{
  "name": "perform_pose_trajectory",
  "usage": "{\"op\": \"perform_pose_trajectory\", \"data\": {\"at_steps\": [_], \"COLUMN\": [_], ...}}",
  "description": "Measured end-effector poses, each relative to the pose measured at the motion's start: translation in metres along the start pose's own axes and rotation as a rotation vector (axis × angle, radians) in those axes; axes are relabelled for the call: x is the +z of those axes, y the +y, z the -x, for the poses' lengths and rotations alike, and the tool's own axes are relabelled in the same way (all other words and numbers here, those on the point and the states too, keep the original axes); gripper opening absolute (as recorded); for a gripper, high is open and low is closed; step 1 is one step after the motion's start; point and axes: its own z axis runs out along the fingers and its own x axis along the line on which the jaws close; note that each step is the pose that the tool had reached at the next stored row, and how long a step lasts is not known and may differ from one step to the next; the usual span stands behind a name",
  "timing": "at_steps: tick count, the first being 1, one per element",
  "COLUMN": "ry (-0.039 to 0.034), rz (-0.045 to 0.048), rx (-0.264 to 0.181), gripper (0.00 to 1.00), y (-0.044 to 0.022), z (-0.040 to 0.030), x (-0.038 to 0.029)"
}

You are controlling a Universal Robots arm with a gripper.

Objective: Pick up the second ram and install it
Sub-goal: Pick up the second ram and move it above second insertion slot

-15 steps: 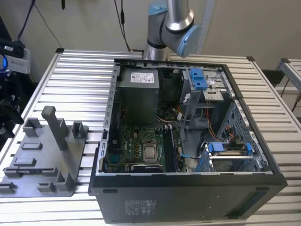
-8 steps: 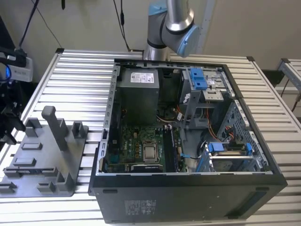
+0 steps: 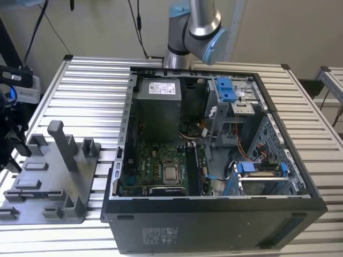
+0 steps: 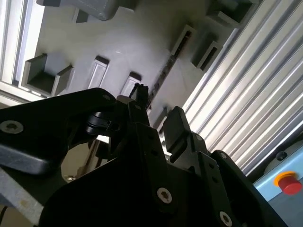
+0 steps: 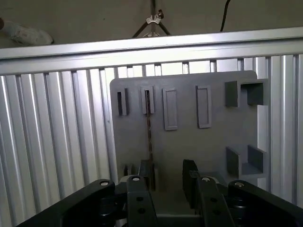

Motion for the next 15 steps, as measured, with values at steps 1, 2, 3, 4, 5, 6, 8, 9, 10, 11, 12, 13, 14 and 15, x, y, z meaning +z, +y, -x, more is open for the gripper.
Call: {"op": "perform_pose_trajectory", "data": {"at_steps": [1,2,3,4,5,6,8,9,10,11,12,13,14,15], "ry": [0.0001,0.0002,0.0001,0.0001,0.0003,0.0007,0.0043,0.0053,0.0052,0.0053,0.0053,0.0053,0.0054,0.0054], "rz": [0.0001,0.0001,0.0000,0.0000,0.0000,0.0001,-0.0001,-0.0002,-0.0004,-0.0005,-0.0005,-0.0005,-0.0004,-0.0004], "rx": [-0.001,-0.002,-0.003,-0.004,-0.004,-0.004,-0.005,-0.005,-0.005,-0.005,-0.005,-0.005,-0.005,-0.005], "gripper": [0.42,0.42,0.42,0.42,0.42,0.42,0.42,0.42,0.42,0.42,0.42,0.42,0.42,0.42], "y": [-0.0004,-0.0007,-0.0010,-0.0011,-0.0011,-0.0011,-0.0012,-0.0012,-0.0015,-0.0016,-0.0017,-0.0018,-0.0018,-0.0018], "z": [-0.0009,-0.0017,-0.0025,-0.0032,-0.0034,-0.0035,-0.0038,-0.0038,-0.0038,-0.0039,-0.0039,-0.0039,-0.0040,-0.0040], "x": [0.0018,0.0035,0.0054,0.0071,0.0085,0.0092,0.0093,0.0096,0.0106,0.0121,0.0138,0.0156,0.0174,0.0191]}}
